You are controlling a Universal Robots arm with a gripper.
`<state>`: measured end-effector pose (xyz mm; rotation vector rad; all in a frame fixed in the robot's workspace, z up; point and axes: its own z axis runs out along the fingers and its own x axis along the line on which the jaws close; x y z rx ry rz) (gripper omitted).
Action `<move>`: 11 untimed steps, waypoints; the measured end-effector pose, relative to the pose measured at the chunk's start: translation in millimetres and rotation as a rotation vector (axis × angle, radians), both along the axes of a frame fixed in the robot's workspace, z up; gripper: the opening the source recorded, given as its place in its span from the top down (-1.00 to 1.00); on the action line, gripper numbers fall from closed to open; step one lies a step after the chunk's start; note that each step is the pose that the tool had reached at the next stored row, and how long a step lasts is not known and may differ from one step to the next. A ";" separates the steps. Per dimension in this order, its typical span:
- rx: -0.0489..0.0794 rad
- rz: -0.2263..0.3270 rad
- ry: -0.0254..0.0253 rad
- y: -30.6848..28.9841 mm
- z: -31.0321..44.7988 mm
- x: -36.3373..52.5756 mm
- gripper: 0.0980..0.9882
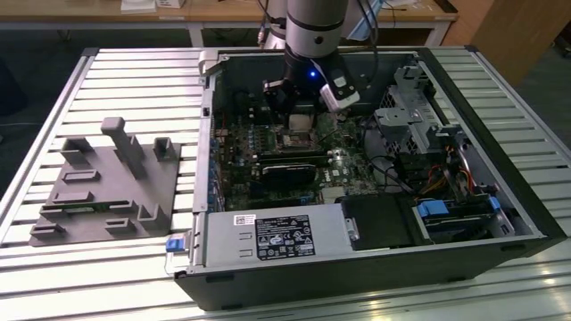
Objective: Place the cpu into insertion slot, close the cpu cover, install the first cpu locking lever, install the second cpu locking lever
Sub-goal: 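Place the cpu into insertion slot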
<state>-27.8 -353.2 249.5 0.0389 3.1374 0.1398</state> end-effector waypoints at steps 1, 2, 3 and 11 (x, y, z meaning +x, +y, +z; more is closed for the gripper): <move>0.000 0.000 -0.0007 0.0 -1.8 0.0 0.01; 0.000 0.000 -0.0014 0.0 -3.6 -0.1 0.01; 0.000 0.000 -0.0020 0.0 -5.3 -0.1 0.01; 0.000 -0.002 -0.0033 0.0 -9.0 -0.2 0.01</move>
